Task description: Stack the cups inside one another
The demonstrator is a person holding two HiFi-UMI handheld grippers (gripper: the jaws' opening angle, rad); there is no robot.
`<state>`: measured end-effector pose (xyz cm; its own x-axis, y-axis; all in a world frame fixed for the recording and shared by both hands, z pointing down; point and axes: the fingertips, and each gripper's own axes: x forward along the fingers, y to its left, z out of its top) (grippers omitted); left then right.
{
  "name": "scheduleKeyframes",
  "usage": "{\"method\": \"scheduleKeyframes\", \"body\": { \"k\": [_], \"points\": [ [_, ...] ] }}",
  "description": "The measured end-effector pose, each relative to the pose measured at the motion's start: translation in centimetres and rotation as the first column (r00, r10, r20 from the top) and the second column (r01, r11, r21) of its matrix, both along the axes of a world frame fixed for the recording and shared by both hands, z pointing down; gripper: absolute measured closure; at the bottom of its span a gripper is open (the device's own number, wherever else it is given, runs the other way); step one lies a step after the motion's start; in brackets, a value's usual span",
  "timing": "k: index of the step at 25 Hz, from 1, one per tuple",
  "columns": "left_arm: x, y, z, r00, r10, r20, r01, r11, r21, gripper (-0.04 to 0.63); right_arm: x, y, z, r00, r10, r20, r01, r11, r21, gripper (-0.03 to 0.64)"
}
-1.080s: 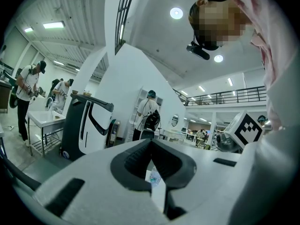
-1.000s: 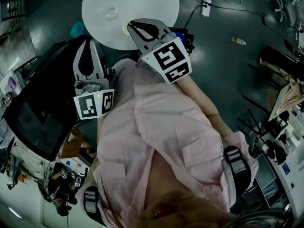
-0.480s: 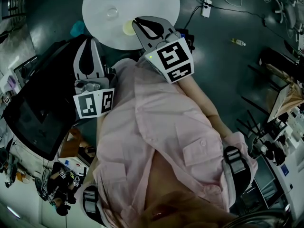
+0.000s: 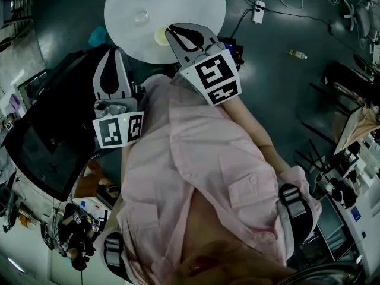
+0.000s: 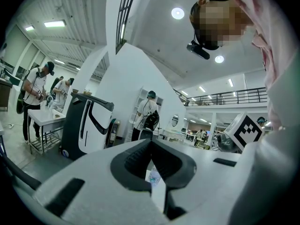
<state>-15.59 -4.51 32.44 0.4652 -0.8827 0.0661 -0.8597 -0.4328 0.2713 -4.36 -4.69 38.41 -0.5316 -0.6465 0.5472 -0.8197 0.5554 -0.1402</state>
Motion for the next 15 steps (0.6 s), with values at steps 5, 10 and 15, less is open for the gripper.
{"method": "scheduleKeyframes", "body": {
  "k": [5, 10, 15],
  "points": [
    [-0.05, -0.03, 0.03, 1.0, 0.002, 0.0, -0.002, 1.0, 0.001, 0.58, -0.02, -0.03, 0.12, 1.0, 0.004, -0.003, -0.004, 1.0, -0.002, 0.58],
    [-0.05, 0.02, 0.03, 1.0, 0.002, -0.002, -0.002, 1.0, 0.001, 0.579, -0.05, 0.07, 0.24, 1.0, 0.005, -0.004, -0.005, 1.0, -0.008, 0.58],
    [-0.06, 0.03, 0.1, 1.0, 0.005, 0.0, -0.005, 1.0, -0.001, 0.58, 0.05, 0.11, 0.37, 1.0, 0.013, -0.005, -0.013, 1.0, -0.012, 0.58]
  ]
}}
